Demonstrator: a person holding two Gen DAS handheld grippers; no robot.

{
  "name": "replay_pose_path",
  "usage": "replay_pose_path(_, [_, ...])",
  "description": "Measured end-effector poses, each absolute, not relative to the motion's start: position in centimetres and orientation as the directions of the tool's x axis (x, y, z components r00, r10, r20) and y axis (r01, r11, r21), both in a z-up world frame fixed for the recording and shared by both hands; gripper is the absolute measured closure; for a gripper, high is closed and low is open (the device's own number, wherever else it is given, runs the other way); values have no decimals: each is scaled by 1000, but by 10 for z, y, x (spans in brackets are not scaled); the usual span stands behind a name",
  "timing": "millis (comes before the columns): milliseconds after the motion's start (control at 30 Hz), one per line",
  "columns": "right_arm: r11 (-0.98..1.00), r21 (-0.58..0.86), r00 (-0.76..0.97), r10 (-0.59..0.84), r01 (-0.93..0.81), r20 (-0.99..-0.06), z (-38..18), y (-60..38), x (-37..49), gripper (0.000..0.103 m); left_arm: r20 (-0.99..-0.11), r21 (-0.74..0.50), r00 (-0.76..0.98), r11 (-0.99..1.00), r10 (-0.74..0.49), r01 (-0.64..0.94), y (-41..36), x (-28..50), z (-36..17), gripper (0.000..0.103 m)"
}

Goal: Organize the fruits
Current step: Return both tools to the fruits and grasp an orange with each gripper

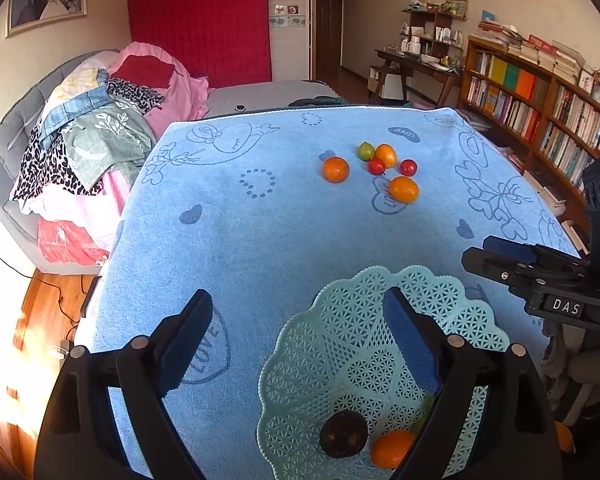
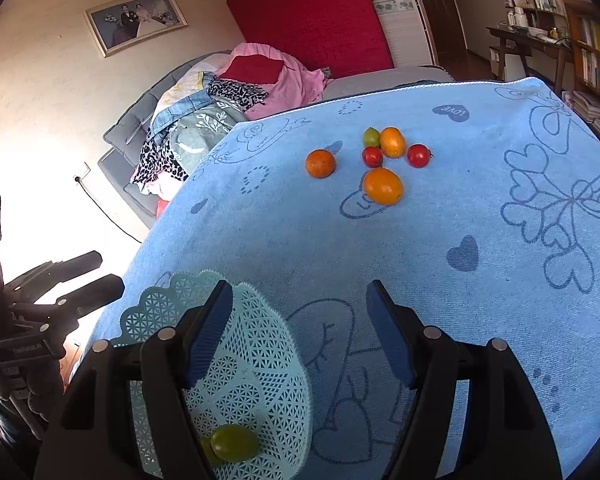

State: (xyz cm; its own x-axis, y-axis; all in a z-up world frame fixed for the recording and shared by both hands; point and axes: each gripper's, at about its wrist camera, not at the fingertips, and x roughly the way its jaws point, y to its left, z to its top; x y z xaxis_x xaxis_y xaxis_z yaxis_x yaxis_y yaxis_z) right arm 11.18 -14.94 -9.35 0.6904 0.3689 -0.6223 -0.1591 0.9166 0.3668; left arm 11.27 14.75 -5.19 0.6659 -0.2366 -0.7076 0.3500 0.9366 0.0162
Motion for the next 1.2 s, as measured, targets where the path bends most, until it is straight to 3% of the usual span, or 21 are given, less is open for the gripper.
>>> replay_pose_path(600, [942,310,695,308,-128,-649,-92,-169,159,32,-747,25,622,925,-234,379,129,170,-47,14])
replay_pose_path(1200, [967,240,648,238,-87,-723,-117,-182,243,32,-812,30,527,885,-248,464,78,283,-60,14])
